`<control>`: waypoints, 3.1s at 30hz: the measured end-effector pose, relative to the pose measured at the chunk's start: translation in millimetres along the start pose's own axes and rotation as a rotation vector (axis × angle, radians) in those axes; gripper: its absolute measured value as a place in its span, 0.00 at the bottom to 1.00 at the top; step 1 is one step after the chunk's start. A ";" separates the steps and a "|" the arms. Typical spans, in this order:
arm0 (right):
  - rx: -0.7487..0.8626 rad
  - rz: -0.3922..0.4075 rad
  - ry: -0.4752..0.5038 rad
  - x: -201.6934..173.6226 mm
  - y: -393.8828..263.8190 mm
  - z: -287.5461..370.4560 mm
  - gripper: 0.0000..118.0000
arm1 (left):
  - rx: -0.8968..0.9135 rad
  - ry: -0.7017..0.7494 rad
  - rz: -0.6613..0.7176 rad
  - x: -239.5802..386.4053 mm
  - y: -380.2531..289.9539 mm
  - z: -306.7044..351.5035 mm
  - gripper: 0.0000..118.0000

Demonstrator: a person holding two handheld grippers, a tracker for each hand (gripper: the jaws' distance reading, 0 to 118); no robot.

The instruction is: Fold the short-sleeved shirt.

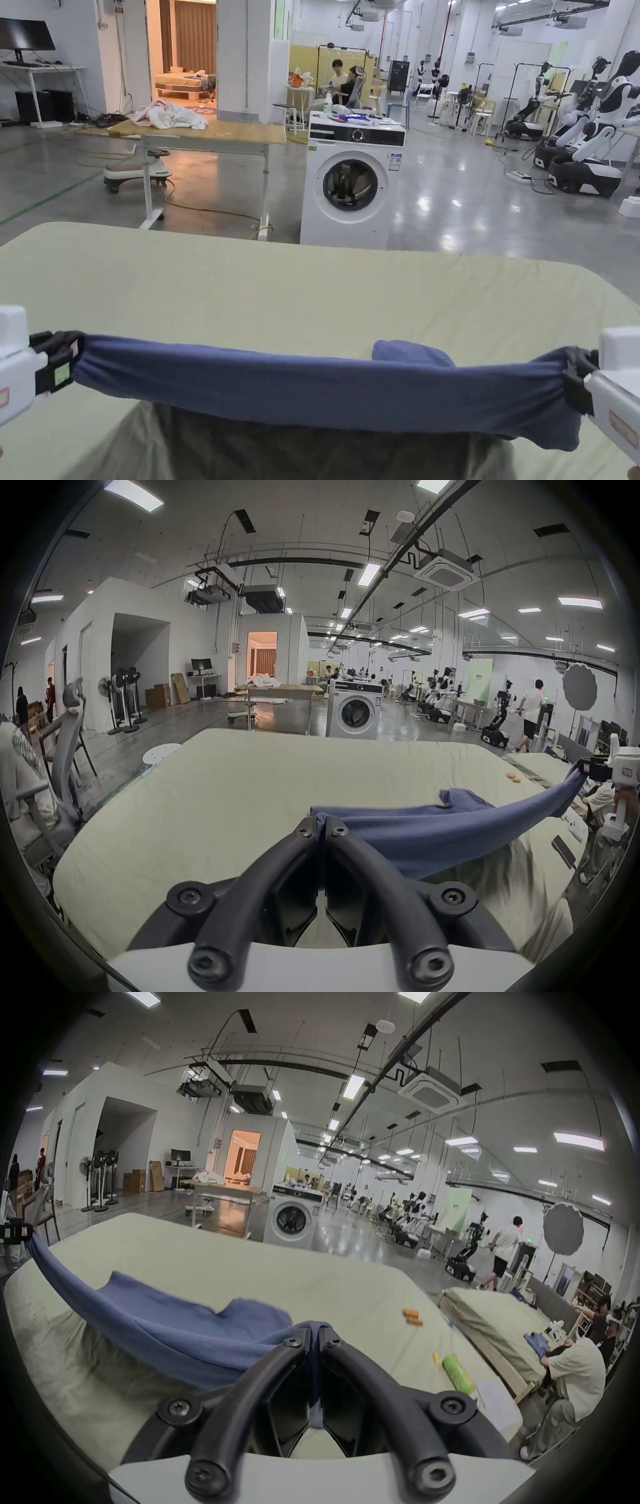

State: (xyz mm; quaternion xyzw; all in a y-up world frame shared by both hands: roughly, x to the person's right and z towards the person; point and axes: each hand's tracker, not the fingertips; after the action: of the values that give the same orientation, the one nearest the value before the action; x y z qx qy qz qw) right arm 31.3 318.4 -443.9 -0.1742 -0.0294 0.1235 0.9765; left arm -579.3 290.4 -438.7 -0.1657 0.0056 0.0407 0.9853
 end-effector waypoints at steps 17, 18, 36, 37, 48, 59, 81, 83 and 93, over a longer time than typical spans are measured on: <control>-0.367 0.013 0.074 -19.6 -143.8 55.4 0.02 | -0.274 0.014 0.014 -0.2 -139.9 68.5 0.00; -0.394 0.006 0.072 -22.2 -154.0 52.4 0.02 | -0.314 0.020 0.023 0.6 -149.8 65.8 0.00; -0.554 0.023 0.023 -40.8 -204.0 35.7 0.53 | -0.499 0.077 -0.044 13.0 -196.5 43.7 0.25; -0.529 0.028 0.007 -40.9 -196.6 38.5 0.64 | -0.467 0.068 -0.030 14.7 -191.4 44.9 0.34; 0.015 -0.149 -0.025 -81.7 -91.8 37.9 0.70 | -0.037 0.021 -0.044 66.1 -114.8 22.0 0.40; 0.249 -0.199 0.013 -134.2 -57.0 33.3 0.00 | 0.158 0.016 -0.106 119.6 -74.0 38.4 0.00; 0.087 -0.129 0.071 -141.9 -91.1 19.3 0.00 | -0.577 -0.023 0.034 -11.0 -153.4 60.1 0.23; 0.076 -0.128 0.071 -141.7 -93.9 17.8 0.00 | -0.598 -0.001 0.076 -7.3 -158.1 53.5 0.56; 0.023 -0.125 0.047 -133.0 -108.1 18.8 0.00 | -0.721 0.090 -0.022 20.8 -178.9 23.8 0.51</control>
State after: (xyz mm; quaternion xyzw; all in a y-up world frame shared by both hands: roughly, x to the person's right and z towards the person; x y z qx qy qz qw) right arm -74.3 192.9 -390.6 -0.1637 -0.0160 0.0583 0.9847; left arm -543.9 131.3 -358.4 -0.5040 0.0325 0.0222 0.8628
